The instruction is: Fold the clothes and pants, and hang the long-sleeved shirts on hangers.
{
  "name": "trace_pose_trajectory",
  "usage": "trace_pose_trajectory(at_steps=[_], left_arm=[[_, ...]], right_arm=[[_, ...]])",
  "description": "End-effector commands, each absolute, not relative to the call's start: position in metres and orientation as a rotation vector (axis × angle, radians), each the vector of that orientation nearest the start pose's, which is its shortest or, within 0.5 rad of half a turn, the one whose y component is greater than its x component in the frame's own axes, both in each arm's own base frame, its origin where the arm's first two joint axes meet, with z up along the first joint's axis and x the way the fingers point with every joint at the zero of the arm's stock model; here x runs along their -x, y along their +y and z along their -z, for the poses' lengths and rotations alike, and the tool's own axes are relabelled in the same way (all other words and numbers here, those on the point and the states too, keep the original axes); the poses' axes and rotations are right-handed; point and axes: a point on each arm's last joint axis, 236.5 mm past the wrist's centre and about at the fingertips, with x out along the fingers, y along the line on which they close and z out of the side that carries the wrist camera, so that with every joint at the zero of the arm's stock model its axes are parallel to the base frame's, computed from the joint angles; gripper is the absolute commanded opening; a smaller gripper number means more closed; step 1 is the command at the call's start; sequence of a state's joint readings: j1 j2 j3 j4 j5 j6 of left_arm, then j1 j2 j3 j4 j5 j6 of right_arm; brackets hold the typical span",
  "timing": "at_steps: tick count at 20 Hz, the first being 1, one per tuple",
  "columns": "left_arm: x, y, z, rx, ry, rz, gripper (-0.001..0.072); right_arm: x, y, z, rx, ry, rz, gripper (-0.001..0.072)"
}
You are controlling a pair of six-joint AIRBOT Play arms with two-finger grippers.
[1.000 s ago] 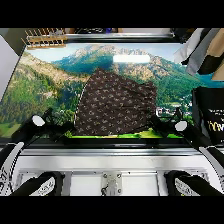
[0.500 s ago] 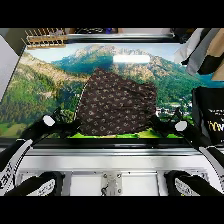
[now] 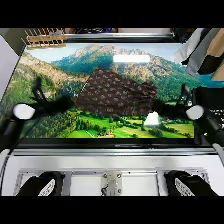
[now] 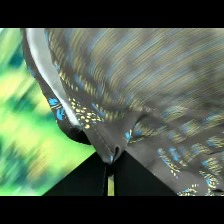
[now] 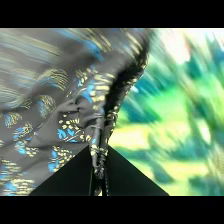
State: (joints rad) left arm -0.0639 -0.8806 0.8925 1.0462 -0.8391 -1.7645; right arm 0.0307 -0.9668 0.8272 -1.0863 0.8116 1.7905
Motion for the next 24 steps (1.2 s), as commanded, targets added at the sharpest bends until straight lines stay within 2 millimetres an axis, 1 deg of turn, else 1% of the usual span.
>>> trace_pose_trajectory(at_steps=[1, 2, 3, 4, 5, 6, 7, 8, 9, 10, 11, 12, 13, 14, 15, 16, 17, 18, 19, 20, 22, 23, 24], left_arm=[[-0.331, -0.113, -0.292, 0.571, 0.479, 0.353, 0.0006], [-0.310, -0.112, -0.340, 0.554, 0.368, 0.386, 0.0005], [-0.290, -0.111, -0.377, 0.539, 0.274, 0.411, 0.0005], [-0.267, -0.109, -0.410, 0.527, 0.185, 0.435, 0.0005], [-0.248, -0.107, -0.434, 0.518, 0.116, 0.451, 0.0005], [-0.231, -0.106, -0.455, 0.508, 0.056, 0.464, 0.0005], [-0.219, -0.105, -0.469, 0.502, 0.016, 0.474, 0.0005], [-0.214, -0.104, -0.479, 0.498, -0.007, 0.480, 0.0005], [-0.215, -0.105, -0.483, 0.482, -0.013, 0.481, 0.0005], [-0.223, -0.106, -0.482, 0.461, -0.002, 0.479, 0.0005], [-0.236, -0.108, -0.476, 0.455, 0.030, 0.476, 0.0005], [-0.256, -0.110, -0.464, 0.456, 0.082, 0.467, 0.0005], [-0.278, -0.111, -0.448, 0.460, 0.136, 0.455, 0.0005], [-0.308, -0.114, -0.422, 0.473, 0.213, 0.439, 0.0005], [-0.339, -0.116, -0.390, 0.488, 0.301, 0.417, 0.0005], [-0.367, -0.118, -0.356, 0.504, 0.390, 0.397, 0.0005], [-0.397, -0.120, -0.313, 0.515, 0.492, 0.368, 0.0005], [-0.422, -0.122, -0.271, 0.528, 0.591, 0.343, 0.0005], [-0.446, -0.124, -0.226, 0.540, 0.694, 0.320, 0.0005], [-0.466, -0.125, -0.187, 0.543, 0.776, 0.299, 0.0005], [-0.502, -0.128, -0.121, 0.562, 0.900, 0.267, 0.0006], [-0.519, -0.130, -0.095, 0.564, 0.940, 0.255, 0.0005], [-0.534, -0.132, -0.077, 0.568, 0.969, 0.252, 0.0006]], right_arm=[[-0.342, 0.089, -0.194, -0.476, 0.807, -0.206, 0.0018], [-0.328, 0.091, -0.231, -0.460, 0.753, -0.234, 0.0018], [-0.309, 0.093, -0.264, -0.461, 0.705, -0.252, 0.0018], [-0.291, 0.093, -0.287, -0.478, 0.672, -0.260, 0.0018], [-0.272, 0.094, -0.305, -0.497, 0.644, -0.265, 0.0018], [-0.254, 0.094, -0.316, -0.525, 0.631, -0.263, 0.0018], [-0.240, 0.094, -0.320, -0.566, 0.635, -0.254, 0.0018], [-0.227, 0.094, -0.317, -0.605, 0.660, -0.236, 0.0018], [-0.215, 0.094, -0.309, -0.648, 0.712, -0.212, 0.0018], [-0.206, 0.094, -0.299, -0.672, 0.771, -0.187, 0.0018], [-0.199, 0.094, -0.288, -0.678, 0.835, -0.164, 0.0018], [-0.196, 0.092, -0.277, -0.676, 0.888, -0.142, 0.0018], [-0.199, 0.092, -0.265, -0.683, 0.941, -0.120, 0.0018], [-0.206, 0.091, -0.254, -0.682, 0.982, -0.103, 0.0018], [-0.218, 0.092, -0.240, -0.688, 1.032, -0.082, 0.0018], [-0.233, 0.092, -0.221, -0.683, 1.093, -0.066, 0.0018], [-0.248, 0.093, -0.199, -0.670, 1.159, -0.053, 0.0018], [-0.265, 0.094, -0.175, -0.641, 1.230, -0.051, 0.0018], [-0.285, 0.094, -0.148, -0.604, 1.299, -0.056, 0.0018], [-0.307, 0.097, -0.121, -0.584, 1.360, -0.071, 0.0018], [-0.351, 0.106, -0.067, -0.608, 1.440, -0.078, 0.0018], [-0.371, 0.111, -0.044, -0.636, 1.467, -0.082, 0.0018], [-0.389, 0.117, -0.024, -0.664, 1.489, -0.089, 0.0018]])
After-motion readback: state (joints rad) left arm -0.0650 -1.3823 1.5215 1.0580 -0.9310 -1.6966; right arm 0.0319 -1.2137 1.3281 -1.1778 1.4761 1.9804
